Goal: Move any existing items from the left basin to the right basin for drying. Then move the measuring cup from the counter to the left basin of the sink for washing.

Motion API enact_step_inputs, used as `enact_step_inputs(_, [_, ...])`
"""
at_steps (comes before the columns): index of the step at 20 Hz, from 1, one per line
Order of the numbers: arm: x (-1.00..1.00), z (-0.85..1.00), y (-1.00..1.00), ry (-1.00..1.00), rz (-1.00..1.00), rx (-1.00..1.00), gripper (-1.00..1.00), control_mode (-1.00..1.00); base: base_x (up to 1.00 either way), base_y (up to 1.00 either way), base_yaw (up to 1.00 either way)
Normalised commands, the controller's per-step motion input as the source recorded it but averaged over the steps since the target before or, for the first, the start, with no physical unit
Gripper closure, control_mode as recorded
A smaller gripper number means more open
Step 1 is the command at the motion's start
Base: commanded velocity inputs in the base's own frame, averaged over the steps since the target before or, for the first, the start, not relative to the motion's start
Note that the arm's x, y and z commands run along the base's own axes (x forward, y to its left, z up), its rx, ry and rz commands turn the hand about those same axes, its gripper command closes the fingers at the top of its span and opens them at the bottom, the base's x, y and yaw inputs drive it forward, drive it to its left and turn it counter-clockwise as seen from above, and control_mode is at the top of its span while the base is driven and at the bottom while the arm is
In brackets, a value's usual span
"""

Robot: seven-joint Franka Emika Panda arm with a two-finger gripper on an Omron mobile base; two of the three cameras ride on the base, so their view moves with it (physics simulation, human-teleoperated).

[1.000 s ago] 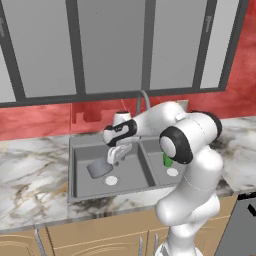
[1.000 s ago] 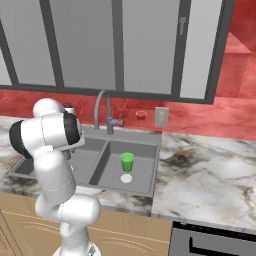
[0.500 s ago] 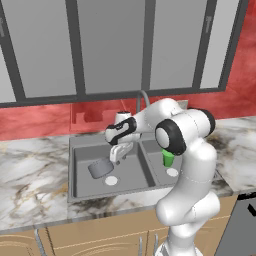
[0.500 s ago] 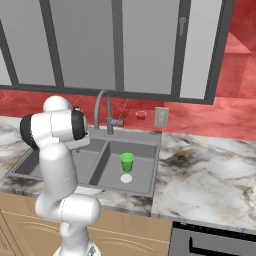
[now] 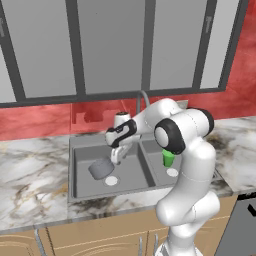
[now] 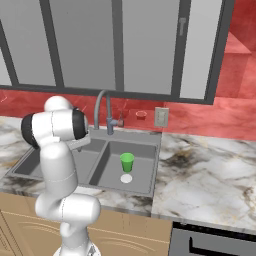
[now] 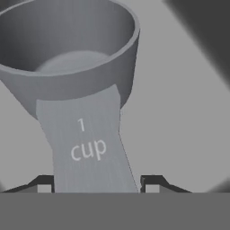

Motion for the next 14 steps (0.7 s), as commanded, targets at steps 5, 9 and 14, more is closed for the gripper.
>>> enact_step_inputs(5, [-0.42,-0.68,0.08,-0.01,0.01,-0.11,1.00,-1.00,0.00,0.00,0.00])
enact_step_inputs(9, [-0.42,-0.59,0.03,0.00,0.00,-0.09,1.00,-1.00,0.00,0.00,0.00])
enact_step_inputs(14, [-0.43,-0.52,0.00,0.00,0.00,-0.03,-1.00,-1.00,0.00,0.00,0.00])
